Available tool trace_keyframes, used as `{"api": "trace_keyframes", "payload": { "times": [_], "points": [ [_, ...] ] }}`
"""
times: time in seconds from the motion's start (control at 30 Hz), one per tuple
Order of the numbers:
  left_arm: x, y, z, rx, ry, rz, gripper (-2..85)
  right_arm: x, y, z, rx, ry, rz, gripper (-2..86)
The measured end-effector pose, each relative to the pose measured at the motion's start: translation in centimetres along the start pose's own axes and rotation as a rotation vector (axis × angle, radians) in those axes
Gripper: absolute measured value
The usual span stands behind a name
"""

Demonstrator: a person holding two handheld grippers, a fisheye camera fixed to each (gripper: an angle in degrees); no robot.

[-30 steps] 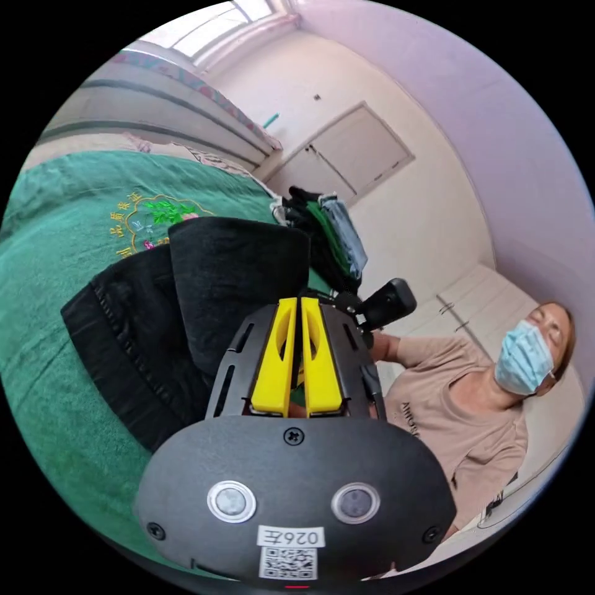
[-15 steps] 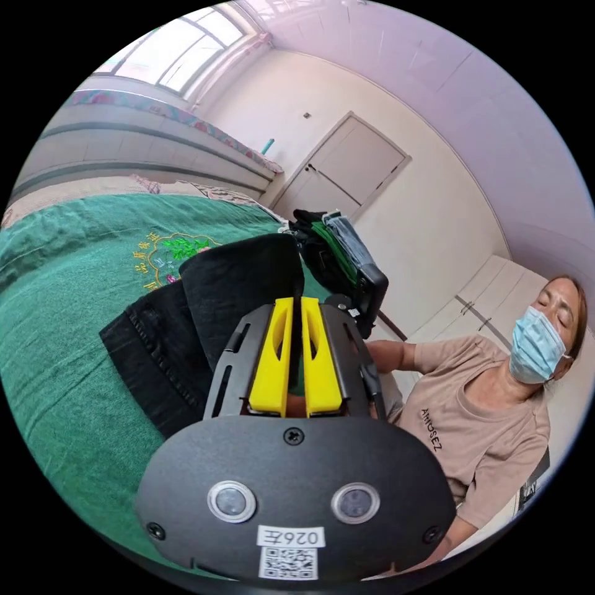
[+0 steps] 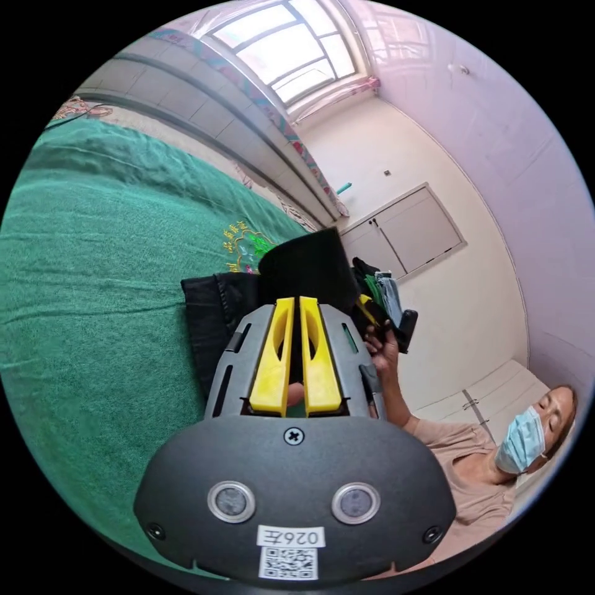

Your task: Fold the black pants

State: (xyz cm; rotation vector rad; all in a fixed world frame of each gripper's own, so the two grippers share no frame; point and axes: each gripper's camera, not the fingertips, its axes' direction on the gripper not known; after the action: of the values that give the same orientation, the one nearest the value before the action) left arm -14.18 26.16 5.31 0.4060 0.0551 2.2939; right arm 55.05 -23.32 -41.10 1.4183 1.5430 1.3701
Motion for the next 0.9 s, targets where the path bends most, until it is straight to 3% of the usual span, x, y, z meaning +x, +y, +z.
{"api": "trace_keyframes", "payload": {
  "times": [0.17, 0.27, 0.47, 0.53, 0.8, 0.9],
  "points": [
    [1.4, 0.1, -1.9, 0.05, -0.337, 0.033, 8.1, 4.9, 1.2, -7.7, 0.33, 0.108, 0.365, -0.9],
    [1.0, -0.2, -2.1, 0.045, -0.38, 0.01, 11.0, 7.0, 3.6, -10.8, 0.499, 0.08, 0.55, 0.9],
    [-0.8, -0.7, 1.7, -0.112, -0.349, -0.056, 17.0, 3.0, 3.6, -12.8, 0.55, 0.21, 0.439, 4.8],
    [-0.7, -0.7, 3.0, -0.142, -0.352, -0.05, 18.1, 0.5, 3.0, -11.9, 0.503, 0.245, 0.321, 5.9],
    [1.8, -1.2, 3.4, -0.2, -0.488, 0.026, 13.9, -11.3, 2.4, 1.1, -0.186, 0.113, -0.264, 11.7],
    [1.8, -1.3, 2.7, -0.194, -0.461, 0.015, 13.5, -15.2, 4.8, 4.6, -0.328, 0.159, -0.427, 13.9]
  ]
}}
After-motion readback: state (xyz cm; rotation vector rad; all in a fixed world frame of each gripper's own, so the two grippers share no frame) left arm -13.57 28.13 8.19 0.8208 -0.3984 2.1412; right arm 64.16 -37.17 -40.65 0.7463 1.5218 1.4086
